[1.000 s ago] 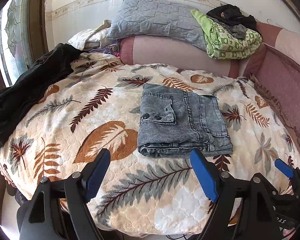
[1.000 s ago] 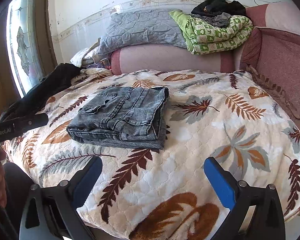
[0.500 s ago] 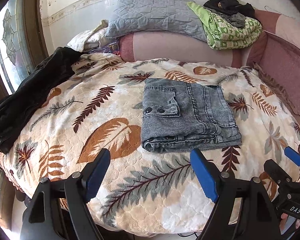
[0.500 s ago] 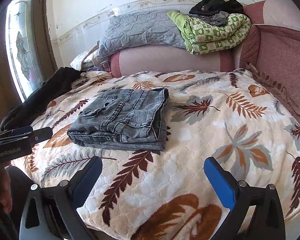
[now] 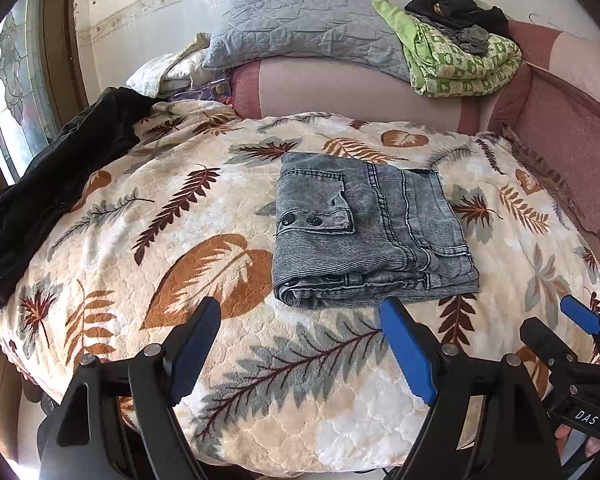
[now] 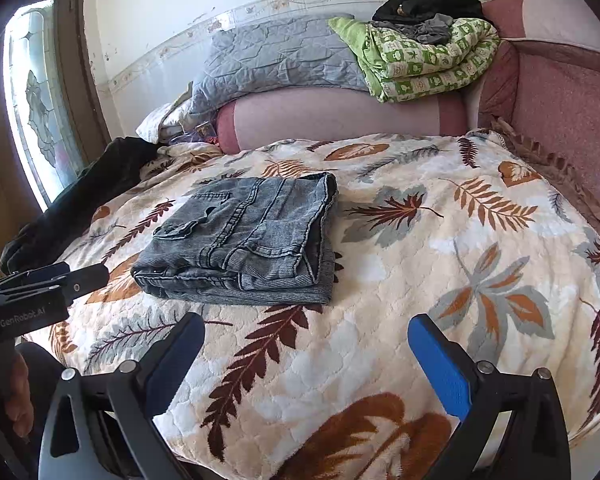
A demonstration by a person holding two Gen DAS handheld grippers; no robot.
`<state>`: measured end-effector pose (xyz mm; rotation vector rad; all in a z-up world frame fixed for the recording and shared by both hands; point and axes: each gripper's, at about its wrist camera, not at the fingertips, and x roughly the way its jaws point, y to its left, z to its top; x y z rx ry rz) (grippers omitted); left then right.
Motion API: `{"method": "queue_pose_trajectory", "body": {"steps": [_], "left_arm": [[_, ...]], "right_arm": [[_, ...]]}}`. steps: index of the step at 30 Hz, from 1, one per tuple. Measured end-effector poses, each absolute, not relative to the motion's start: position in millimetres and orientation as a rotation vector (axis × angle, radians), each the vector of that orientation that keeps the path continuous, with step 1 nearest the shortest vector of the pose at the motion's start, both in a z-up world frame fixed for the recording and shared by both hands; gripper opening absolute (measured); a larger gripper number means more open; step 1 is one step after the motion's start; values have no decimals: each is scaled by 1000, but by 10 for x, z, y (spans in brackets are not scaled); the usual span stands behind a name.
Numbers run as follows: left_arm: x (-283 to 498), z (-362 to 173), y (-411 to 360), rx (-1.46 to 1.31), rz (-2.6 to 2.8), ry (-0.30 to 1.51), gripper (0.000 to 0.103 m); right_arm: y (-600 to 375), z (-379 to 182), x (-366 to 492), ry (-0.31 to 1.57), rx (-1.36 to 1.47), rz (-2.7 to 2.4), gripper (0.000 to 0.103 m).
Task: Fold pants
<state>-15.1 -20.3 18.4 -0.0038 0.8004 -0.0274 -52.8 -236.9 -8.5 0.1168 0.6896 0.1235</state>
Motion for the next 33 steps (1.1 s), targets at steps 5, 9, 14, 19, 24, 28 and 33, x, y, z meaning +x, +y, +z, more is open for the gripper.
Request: {"method": "queue_pose_trajectory", "body": {"steps": [5, 9, 14, 19, 24, 28, 33], "left_arm": [[-138, 166, -175, -19, -36, 812, 83], [-143, 168, -139, -32, -33, 808, 83], [-150, 188, -146, -12, -27, 804, 83], [-168, 238, -171, -17, -48, 790, 83], [-153, 246, -200, -16, -62, 800, 83], [-128, 241, -187, -41, -78, 812, 83], [-118, 224, -185, -35, -79, 813, 83]], "right_arm": [[-2373, -91, -526, 692, 122, 118, 103], [-2345, -88, -532, 691, 108, 119, 103], [-2334, -91, -536, 692, 105, 119, 103], [-2329, -87, -539, 693, 101, 120, 103], [-2326, -90, -540, 694, 98, 121, 103], [-2329, -88, -534, 695, 95, 123, 103], [-2335, -86, -527, 693, 95, 125, 103]]}}
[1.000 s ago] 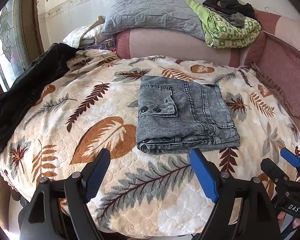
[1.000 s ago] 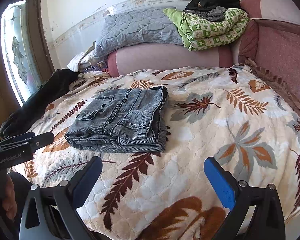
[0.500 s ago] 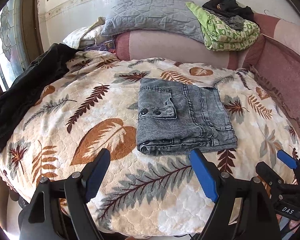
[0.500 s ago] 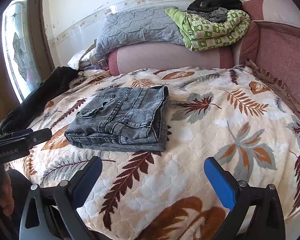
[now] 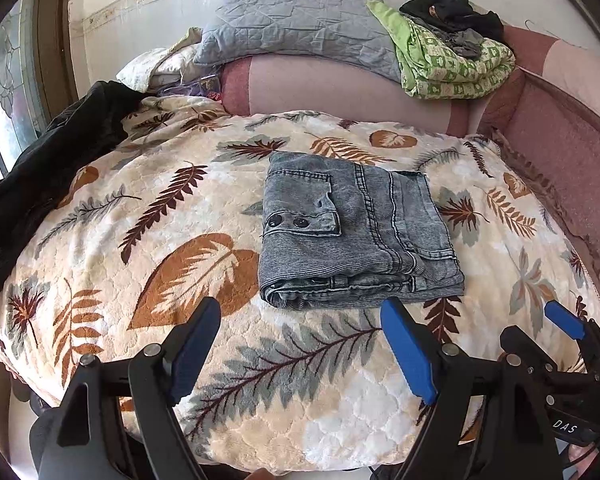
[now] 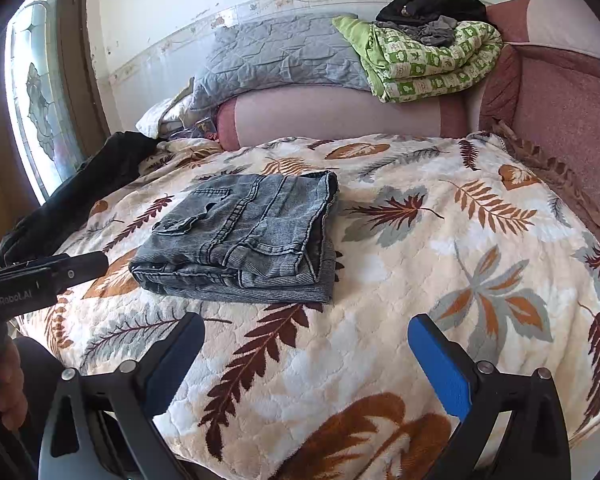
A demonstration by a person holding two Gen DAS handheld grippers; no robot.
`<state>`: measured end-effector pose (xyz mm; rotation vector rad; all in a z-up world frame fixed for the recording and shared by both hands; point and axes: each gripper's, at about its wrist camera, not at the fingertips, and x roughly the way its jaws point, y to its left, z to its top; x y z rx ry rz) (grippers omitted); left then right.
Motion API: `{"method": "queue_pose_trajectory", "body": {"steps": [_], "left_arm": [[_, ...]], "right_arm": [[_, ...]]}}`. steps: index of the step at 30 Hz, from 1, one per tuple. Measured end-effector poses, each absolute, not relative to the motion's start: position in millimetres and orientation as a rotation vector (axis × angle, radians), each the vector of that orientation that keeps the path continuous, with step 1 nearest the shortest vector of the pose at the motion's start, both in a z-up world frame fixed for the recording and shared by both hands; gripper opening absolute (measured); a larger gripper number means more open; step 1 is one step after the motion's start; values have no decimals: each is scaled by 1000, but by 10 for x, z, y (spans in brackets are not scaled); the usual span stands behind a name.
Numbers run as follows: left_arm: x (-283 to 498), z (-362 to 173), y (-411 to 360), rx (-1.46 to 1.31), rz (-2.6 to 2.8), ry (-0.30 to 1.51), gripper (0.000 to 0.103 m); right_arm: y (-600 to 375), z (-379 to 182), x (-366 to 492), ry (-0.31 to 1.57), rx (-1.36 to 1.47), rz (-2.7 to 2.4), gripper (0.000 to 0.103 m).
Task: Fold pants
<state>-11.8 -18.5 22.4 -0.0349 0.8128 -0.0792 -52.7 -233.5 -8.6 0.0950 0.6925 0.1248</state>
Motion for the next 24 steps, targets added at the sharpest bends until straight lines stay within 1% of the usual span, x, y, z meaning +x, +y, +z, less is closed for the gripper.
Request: {"method": "queue_pose_trajectory", "body": {"steps": [24], "left_arm": [[-32, 263, -233, -24, -111, 800, 83]], "right_arm": [[-2339, -104, -485, 696, 93, 126, 103]]}}
